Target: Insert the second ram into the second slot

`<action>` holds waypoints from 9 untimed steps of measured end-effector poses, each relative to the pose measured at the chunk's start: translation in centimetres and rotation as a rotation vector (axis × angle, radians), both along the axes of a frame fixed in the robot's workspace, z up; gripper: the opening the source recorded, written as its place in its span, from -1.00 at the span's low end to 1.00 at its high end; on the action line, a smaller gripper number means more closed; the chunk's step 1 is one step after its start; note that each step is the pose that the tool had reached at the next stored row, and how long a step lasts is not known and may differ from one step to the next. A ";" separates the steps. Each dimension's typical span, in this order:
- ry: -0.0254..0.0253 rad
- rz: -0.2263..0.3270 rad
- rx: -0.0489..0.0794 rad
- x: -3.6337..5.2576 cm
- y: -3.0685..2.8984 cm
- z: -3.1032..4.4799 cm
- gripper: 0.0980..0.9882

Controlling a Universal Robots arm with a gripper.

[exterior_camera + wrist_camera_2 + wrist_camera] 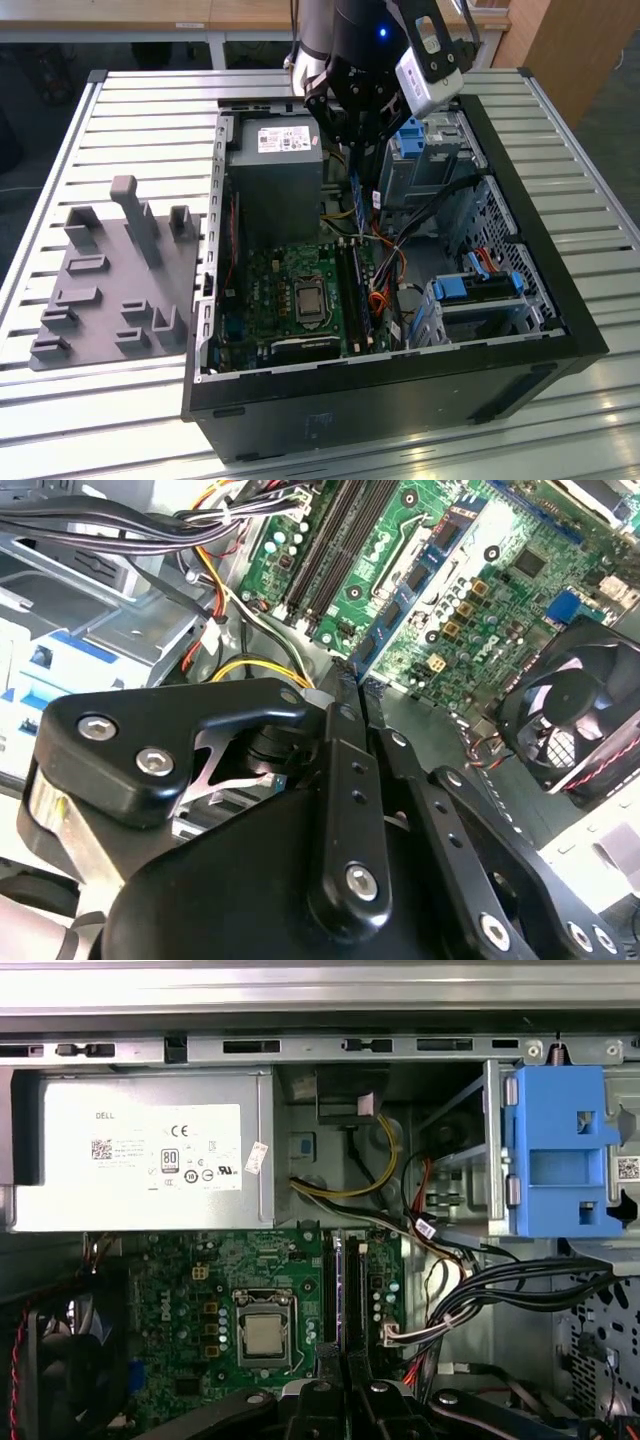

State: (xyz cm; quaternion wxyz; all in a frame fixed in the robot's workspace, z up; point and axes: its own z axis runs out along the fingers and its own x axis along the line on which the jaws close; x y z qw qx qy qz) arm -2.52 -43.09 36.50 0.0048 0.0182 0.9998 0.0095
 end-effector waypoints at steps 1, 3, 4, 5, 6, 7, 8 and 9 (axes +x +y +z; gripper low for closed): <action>0.0000 0.002 0.000 0.00 -0.05 -0.07 -0.91; -0.0001 0.015 0.000 0.00 -0.08 -0.21 -0.91; 0.0000 0.023 0.000 0.00 -0.08 -0.25 -0.91; 0.0001 0.031 0.000 0.00 -0.08 -0.29 -0.91; 0.0000 0.036 0.000 0.00 -0.09 -0.34 -0.91; 0.0001 0.036 0.000 0.00 -0.09 -0.36 -0.91; 0.0001 0.037 0.000 0.00 -0.09 -0.39 -0.91; 0.0009 0.037 0.000 0.00 -0.09 -0.42 -0.91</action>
